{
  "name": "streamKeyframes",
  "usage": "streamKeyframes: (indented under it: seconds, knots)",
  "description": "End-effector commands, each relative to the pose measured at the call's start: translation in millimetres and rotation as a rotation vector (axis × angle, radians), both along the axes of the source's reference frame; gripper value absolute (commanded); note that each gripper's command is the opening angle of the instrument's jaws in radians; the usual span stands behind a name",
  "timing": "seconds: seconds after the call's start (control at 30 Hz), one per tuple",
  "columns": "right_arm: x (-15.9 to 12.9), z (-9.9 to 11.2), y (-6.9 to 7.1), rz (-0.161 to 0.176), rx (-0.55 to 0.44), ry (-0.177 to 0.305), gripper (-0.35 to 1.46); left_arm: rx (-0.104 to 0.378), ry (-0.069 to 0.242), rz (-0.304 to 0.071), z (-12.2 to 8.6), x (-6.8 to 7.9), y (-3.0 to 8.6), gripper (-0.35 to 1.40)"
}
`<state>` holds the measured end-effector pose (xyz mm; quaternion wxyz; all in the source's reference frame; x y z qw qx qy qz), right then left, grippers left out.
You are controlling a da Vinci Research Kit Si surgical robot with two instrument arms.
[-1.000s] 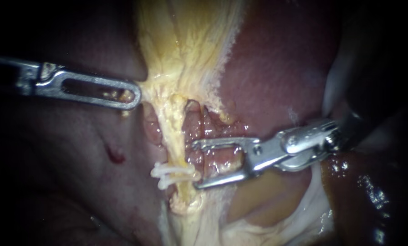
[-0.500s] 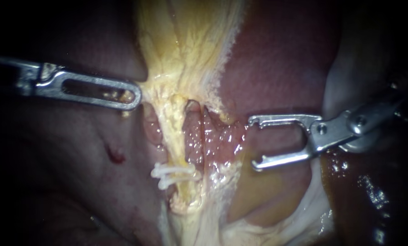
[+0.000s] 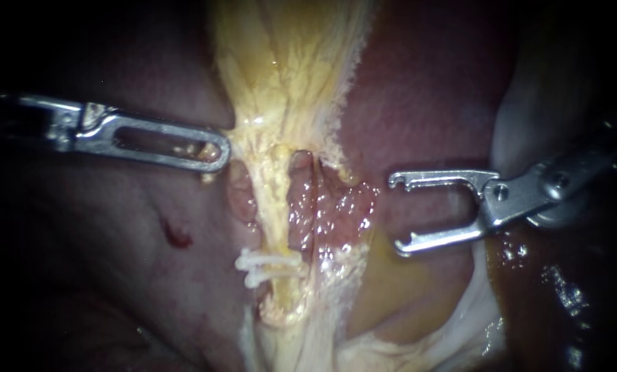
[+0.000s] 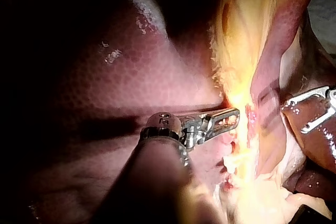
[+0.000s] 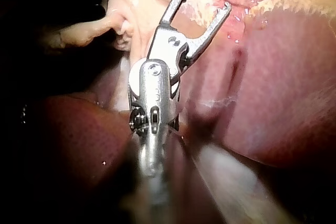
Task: Going back second clip left tube
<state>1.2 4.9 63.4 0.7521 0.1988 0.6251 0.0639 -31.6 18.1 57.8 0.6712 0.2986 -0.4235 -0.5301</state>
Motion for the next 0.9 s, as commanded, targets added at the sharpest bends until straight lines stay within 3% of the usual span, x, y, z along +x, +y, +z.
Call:
streamKeyframes:
  seconds: [0.03, 0.43, 0.9]
  knots:
    - [0.0, 0.0, 0.0, 0.001, 0.0, 0.0, 0.5, 0.001, 0.001, 0.008, 0.4, -0.4, -0.1, -0.35]
    - [-0.2, 0.2, -0.1, 0.003, 0.0, 0.002, 0.5, -0.003, 0.017, 0.046, 5.8, -4.7, -0.6, -0.35]
    - [-0.3, 0.1, -0.1, 0.005, 0.001, 0.004, 0.5, -0.002, 0.021, 0.056, 6.8, -5.0, -0.6, -0.35]
